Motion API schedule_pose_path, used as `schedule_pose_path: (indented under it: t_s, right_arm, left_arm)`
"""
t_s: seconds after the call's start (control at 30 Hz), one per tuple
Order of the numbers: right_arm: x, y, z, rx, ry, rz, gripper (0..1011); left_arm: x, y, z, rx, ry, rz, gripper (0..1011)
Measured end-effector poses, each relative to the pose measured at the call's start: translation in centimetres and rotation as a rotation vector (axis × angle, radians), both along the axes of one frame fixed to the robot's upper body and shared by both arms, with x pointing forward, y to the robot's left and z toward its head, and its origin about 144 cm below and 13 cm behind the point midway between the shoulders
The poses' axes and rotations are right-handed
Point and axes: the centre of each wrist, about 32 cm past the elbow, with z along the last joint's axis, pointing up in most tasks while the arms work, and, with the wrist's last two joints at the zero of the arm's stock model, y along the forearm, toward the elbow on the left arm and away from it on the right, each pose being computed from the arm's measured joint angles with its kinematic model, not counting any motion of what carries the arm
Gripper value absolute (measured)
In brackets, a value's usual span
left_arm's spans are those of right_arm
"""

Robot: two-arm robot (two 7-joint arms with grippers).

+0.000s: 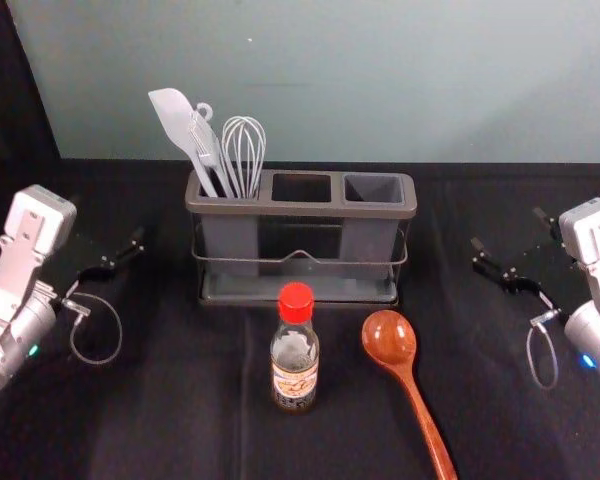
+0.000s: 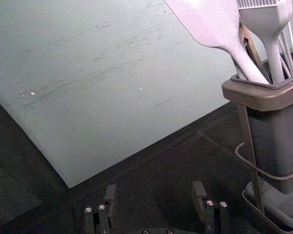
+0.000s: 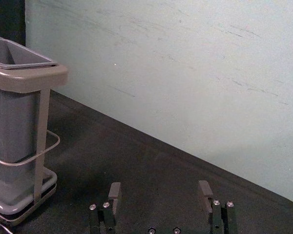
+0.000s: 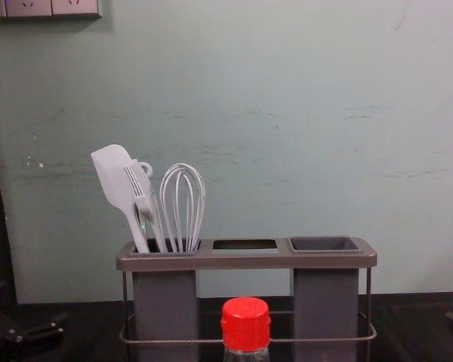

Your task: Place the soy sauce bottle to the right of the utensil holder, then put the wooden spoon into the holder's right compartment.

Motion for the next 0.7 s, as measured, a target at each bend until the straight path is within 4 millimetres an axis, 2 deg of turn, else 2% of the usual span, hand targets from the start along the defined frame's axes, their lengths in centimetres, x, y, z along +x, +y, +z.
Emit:
schedule_pose_path:
  t_s: [0.43,0.57,0.7]
  right_arm:
    - [-0.7,-0.2,0.1,0.014,-0.007,-0.006,1003]
    - [-2.1,-0.3,0.2,0.022,-0.006,-0.001,1003]
    - [-4.7,0.0,0.0,0.039,-0.017,0.022,1003]
  left_arm:
    - [0.0,0.0,0.0,0.0,0.0,0.0,1000]
    - [0.0,0.0,0.0,0.0,0.0,0.0,1000]
    - [0.0,0.0,0.0,0.0,0.0,0.0,1000]
